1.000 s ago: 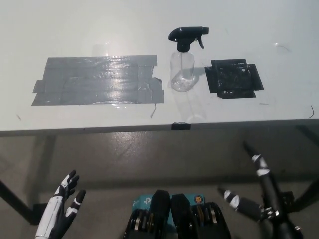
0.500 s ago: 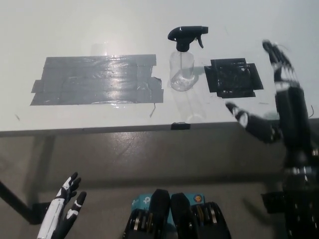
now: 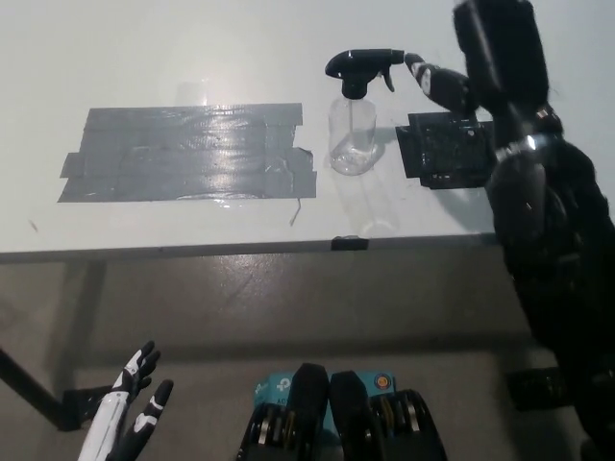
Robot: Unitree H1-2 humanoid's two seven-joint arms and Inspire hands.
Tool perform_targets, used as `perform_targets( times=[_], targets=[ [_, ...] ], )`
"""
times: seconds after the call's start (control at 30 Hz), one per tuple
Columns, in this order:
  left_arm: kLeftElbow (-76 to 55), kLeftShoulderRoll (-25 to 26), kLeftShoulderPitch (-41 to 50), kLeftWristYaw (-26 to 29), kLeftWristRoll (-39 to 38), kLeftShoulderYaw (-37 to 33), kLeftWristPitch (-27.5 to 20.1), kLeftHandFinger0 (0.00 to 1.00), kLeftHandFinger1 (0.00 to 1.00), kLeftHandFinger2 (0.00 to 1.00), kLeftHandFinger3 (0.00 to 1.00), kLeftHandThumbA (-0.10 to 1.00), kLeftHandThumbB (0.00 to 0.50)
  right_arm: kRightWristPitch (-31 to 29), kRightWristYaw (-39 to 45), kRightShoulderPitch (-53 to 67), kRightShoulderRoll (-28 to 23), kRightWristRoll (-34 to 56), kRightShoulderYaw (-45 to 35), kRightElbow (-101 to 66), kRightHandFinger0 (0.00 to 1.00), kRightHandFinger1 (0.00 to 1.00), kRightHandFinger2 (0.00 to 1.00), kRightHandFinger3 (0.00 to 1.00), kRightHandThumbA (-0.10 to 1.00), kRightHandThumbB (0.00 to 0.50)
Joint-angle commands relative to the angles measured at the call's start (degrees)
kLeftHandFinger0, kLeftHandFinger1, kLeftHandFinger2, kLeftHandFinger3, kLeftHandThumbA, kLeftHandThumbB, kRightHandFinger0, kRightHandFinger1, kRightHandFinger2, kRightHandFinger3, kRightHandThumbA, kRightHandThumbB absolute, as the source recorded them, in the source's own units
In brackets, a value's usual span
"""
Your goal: The robot grabs the black lid of the spray bottle on the desk and places it on the black area of the desk
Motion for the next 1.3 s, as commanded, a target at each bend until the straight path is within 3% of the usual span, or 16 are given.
perform_targets(
  times=[0.0,0.57,1.27],
  targets=[
    [-1.32,0.32,0.52,0.35,0.78,-0.19,-2.25,1.00,1.00,1.00,1.00,0.89,0.201,3.13,-0.61,-5.72,-0.33,-3.07,1.71,4.68,1.00,1.00,1.00,1.00,0.82,0.322],
    [-2.18,0.52,-0.12,0.19,2.10,-0.37,-1.44,1.00,1.00,1.00,1.00,0.91,0.190,4.51,-5.13,-14.18,2.46,-1.19,6.17,22.98,1.00,1.00,1.00,1.00,0.86,0.382],
    [-2.29,0.71,-1.10,-0.36,1.42,-0.23,-0.64,1.00,1.00,1.00,1.00,0.92,0.203,4.88,-8.13,-18.61,3.19,-0.02,8.36,35.43,1.00,1.00,1.00,1.00,0.87,0.375]
  ],
)
